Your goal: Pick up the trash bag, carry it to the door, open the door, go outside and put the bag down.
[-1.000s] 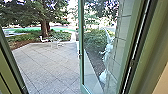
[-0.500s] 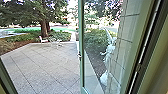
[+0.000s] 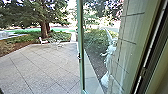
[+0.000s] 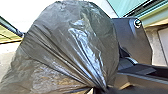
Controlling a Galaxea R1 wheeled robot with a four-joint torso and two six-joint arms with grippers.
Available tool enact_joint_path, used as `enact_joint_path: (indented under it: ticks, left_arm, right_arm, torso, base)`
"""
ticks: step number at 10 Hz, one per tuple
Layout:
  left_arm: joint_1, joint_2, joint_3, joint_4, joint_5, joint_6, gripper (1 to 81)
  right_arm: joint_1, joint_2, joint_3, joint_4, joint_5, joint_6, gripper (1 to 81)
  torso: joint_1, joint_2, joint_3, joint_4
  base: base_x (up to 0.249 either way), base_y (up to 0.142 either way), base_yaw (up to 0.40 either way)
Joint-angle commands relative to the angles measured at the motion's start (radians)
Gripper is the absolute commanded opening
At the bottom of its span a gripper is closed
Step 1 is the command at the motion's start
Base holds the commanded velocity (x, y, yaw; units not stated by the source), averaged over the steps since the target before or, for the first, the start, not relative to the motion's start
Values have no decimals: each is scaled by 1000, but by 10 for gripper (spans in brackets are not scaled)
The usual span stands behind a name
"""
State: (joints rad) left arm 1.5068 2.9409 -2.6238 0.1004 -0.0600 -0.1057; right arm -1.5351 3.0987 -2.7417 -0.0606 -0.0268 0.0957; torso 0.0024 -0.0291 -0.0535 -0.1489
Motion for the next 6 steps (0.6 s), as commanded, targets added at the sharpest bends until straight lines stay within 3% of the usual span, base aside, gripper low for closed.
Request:
enact_joint_path:
  ticks: [1,6]
  left_arm:
    - [-50,-3,10,-1,46,3,10]
    - [-50,-3,10,-2,46,1,10]
  right_arm:
    - [46,5,5,-1,-61,-11,811]
    - [46,5,2,2,-61,-11,811]
  torso:
    - [0,0,0,0]
    - [-2,-1,0,0]
  base:
    - [141,0,0]
    - [141,0,0]
